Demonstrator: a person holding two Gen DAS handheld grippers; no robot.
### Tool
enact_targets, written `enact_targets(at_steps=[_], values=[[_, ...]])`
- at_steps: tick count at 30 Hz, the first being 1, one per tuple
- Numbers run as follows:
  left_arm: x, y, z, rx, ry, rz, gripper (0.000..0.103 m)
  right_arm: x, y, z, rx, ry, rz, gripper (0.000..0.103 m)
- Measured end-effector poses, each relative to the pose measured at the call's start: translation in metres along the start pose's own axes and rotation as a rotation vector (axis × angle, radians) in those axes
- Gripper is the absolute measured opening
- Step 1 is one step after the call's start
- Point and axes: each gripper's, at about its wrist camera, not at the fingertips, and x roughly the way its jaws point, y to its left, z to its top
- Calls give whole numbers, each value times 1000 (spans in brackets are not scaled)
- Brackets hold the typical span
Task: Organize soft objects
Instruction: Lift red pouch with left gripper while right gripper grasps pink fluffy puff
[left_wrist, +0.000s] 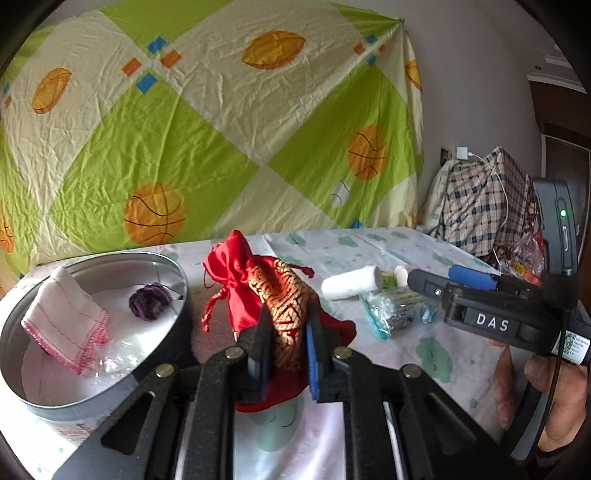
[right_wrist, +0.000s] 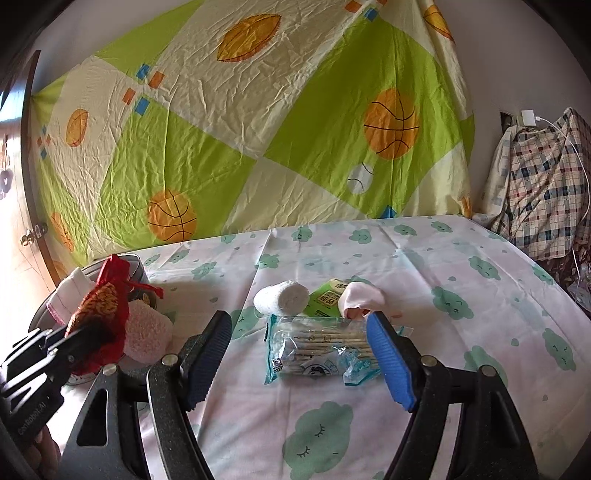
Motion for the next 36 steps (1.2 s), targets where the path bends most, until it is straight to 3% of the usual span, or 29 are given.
enact_targets(at_steps=[4, 9, 14, 19, 28, 36], values=[[-4, 19, -1, -47, -17, 36, 13, 8, 21, 1, -61, 14, 45, 77], [-13, 28, -6, -79, -41, 25, 13, 25, 48, 2, -101, 64, 113, 77], [-25, 25, -8, -63, -90, 3, 13, 29, 53, 1, -96, 74, 105, 77], [-28, 30, -7, -61, -110, 53, 13, 41, 63, 3, -111, 110, 139, 77], [-31, 54, -8, -92, -122, 135, 13, 83, 115, 0, -211, 268, 317, 77], [-35, 61, -10, -109, -125, 135, 13, 114, 143, -5, -243, 383, 357, 77]])
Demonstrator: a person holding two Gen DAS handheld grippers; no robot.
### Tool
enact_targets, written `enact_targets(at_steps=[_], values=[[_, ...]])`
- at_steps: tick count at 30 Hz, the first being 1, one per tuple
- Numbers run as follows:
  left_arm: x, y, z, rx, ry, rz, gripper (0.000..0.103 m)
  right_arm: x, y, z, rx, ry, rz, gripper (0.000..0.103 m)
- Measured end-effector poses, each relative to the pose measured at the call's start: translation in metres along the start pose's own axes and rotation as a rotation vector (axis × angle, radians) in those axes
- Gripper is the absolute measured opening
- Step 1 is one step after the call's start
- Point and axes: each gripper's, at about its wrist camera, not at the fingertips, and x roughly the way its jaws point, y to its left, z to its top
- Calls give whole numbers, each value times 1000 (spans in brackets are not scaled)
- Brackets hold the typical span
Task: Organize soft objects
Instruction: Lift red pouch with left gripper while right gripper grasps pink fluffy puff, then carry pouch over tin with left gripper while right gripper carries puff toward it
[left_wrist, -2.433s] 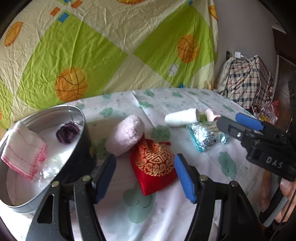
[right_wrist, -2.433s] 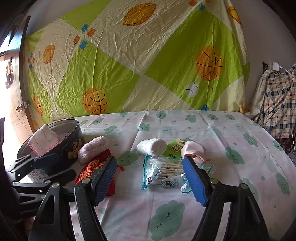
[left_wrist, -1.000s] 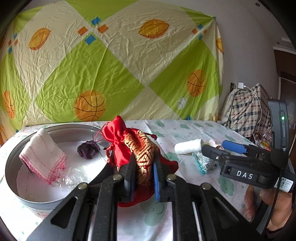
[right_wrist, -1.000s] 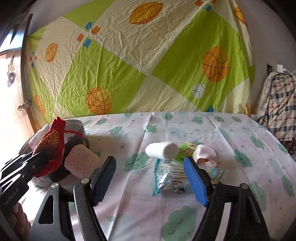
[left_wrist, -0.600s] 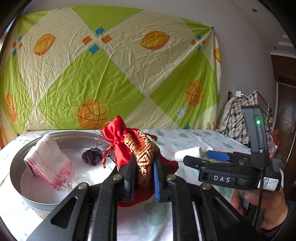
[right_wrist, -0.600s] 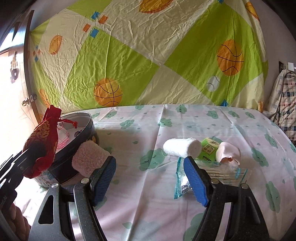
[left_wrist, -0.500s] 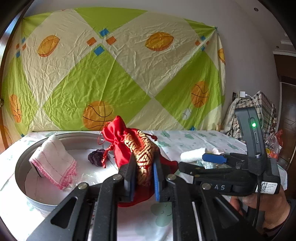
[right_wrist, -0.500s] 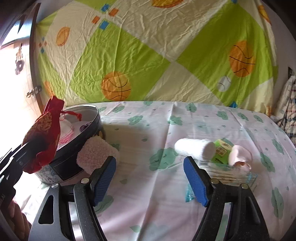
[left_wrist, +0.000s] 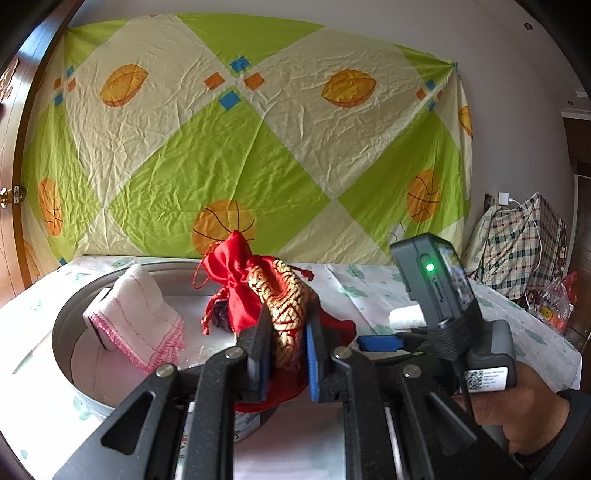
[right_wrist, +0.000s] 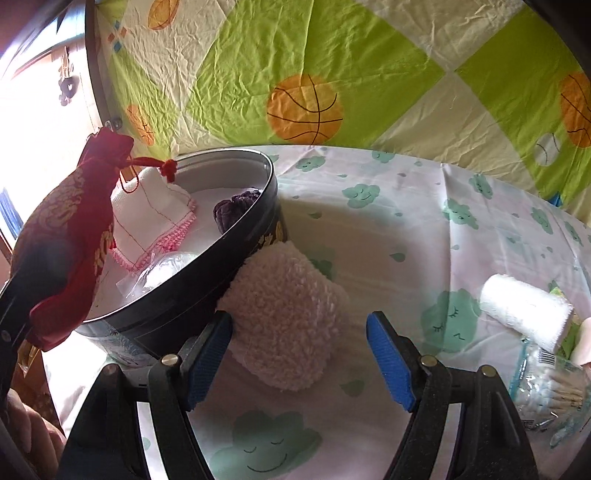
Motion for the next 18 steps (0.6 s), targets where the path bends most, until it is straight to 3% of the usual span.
enact_targets(at_steps=[2, 3, 7, 9, 13, 18], values=[[0, 0, 0, -1, 2, 1, 13, 10, 0, 1, 0, 44, 20, 77], [0, 0, 0, 0, 2, 0, 13, 15, 0, 2, 3, 63, 28, 72], [1, -2, 1, 14, 4, -1, 13, 16, -3, 0, 21, 63, 59, 41], [1, -3, 1, 20, 6, -1, 13, 12, -4, -1, 27, 41, 62, 31], [1, -3, 0, 19, 10, -1, 13, 3, -8, -1, 43, -8, 48, 25], [2, -4, 0, 18, 15, -1, 13, -13, -11, -3, 59, -93, 16, 25]])
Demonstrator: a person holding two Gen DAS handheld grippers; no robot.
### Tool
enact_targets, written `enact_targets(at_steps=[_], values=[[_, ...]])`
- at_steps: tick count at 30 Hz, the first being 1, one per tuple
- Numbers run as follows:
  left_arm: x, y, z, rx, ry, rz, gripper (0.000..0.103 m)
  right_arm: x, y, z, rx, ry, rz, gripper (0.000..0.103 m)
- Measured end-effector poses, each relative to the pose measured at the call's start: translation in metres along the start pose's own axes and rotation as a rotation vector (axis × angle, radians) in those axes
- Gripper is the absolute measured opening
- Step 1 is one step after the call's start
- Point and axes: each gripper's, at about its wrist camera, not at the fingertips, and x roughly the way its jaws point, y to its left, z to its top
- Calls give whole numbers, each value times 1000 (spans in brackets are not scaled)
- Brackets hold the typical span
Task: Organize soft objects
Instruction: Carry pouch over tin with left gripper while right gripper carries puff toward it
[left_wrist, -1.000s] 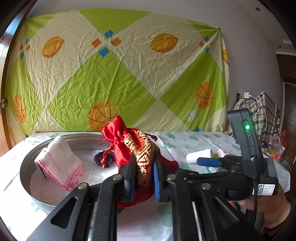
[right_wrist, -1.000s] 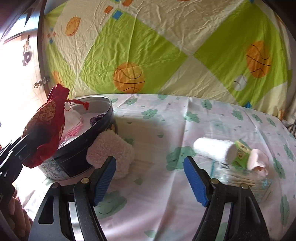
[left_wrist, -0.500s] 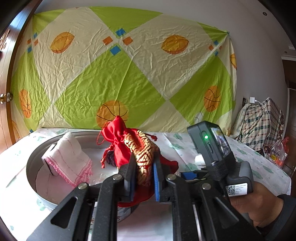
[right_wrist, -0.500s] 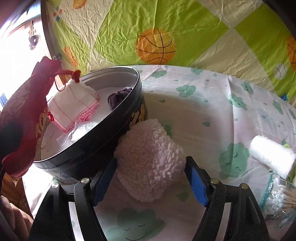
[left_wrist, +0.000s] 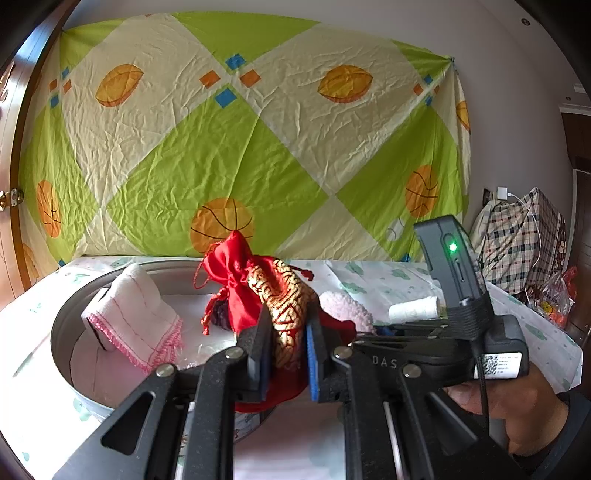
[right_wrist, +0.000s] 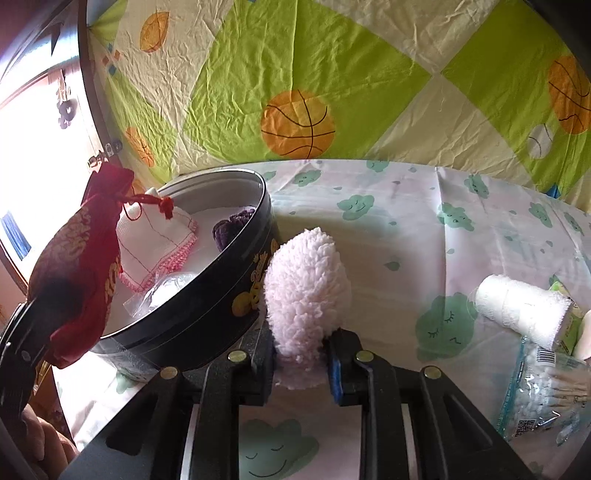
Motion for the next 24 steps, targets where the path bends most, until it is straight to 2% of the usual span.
enact_targets(at_steps=[14, 24], values=[[8, -1, 0, 8, 33, 10, 13, -35, 1, -1, -4, -183, -63, 25], [7, 0, 1, 9, 38, 13, 13, -54, 13, -6, -54, -297, -120, 25]])
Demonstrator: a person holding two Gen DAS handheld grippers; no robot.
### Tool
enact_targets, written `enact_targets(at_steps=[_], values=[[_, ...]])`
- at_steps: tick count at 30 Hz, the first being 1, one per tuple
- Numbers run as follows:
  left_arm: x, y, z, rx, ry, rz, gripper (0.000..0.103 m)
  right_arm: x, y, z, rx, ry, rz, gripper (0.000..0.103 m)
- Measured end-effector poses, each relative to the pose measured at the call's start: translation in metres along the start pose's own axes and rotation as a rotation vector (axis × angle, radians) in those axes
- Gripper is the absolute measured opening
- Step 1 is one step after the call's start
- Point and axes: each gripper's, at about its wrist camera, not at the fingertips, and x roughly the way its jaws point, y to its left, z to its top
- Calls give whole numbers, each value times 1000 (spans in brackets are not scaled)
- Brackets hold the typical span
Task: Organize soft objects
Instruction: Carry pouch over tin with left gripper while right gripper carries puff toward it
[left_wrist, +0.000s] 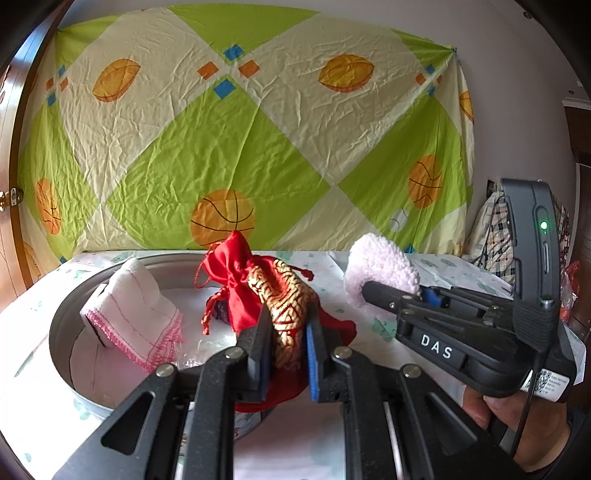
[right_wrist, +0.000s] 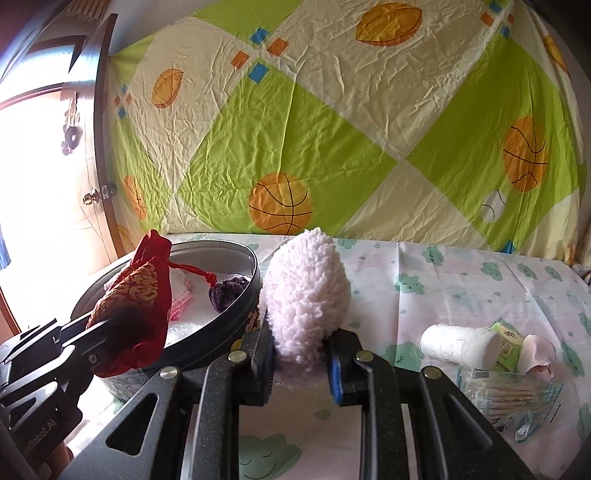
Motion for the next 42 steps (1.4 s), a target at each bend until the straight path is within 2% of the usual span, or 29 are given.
enact_targets(at_steps=[15, 24, 42], values=[[0, 1, 0, -6, 0, 3, 13, -21, 8, -3, -40, -127, -58, 25], [2, 7, 1, -27, 10, -1, 13, -25, 10, -6, -41, -151, -71, 25], [2, 35, 4, -60, -5, 38, 13, -33, 22, -7, -42, -196, -67, 25]])
